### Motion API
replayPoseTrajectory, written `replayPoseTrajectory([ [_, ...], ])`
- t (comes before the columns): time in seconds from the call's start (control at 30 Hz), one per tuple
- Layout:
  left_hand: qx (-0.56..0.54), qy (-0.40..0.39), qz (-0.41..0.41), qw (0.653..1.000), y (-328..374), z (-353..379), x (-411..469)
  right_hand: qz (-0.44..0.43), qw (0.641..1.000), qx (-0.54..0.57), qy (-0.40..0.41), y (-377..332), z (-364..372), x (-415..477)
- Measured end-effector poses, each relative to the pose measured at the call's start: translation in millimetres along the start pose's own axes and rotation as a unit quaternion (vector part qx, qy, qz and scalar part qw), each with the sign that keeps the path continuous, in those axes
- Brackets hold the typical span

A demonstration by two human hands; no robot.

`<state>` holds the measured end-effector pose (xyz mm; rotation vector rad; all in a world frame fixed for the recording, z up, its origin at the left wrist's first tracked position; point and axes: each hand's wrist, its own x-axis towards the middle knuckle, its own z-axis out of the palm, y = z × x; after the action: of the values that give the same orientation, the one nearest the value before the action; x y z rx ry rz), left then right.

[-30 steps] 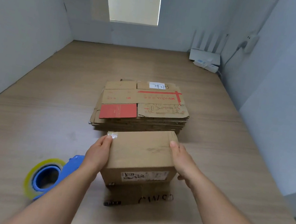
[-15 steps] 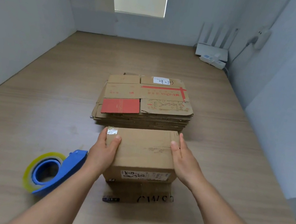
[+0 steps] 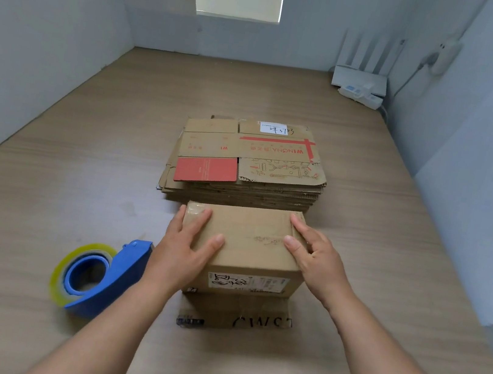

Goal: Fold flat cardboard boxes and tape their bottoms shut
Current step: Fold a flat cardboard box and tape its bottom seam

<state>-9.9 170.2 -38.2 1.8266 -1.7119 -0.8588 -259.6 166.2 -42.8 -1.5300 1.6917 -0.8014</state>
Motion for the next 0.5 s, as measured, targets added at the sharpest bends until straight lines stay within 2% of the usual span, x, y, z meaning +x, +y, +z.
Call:
replayPoseTrajectory([
  [0.23,0.009,-0.003,-0.011,1.0,-4.6,1.7,2.0,0.004,0.998,0.052,-0.023,-2.6,-1.5,-5.0],
  [0.33,-0.021,-0.011,0.017,1.0,-4.2,-4.3,-3.1,0.006,0.999,0.052,-0.011,-3.4,-2.6,-3.3],
  [0.4,-0.06,0.047,0.013,0.997,-14.8,-13.7,-11.7,0.009,0.999,0.045,-0.012,-2.4,-3.3,-2.0],
  [0.5,0.094,0.176,-0.078,0.977,-57.2,-32.0,-24.2,0.012,0.999,0.037,-0.015,-0.1,-2.7,-1.1],
])
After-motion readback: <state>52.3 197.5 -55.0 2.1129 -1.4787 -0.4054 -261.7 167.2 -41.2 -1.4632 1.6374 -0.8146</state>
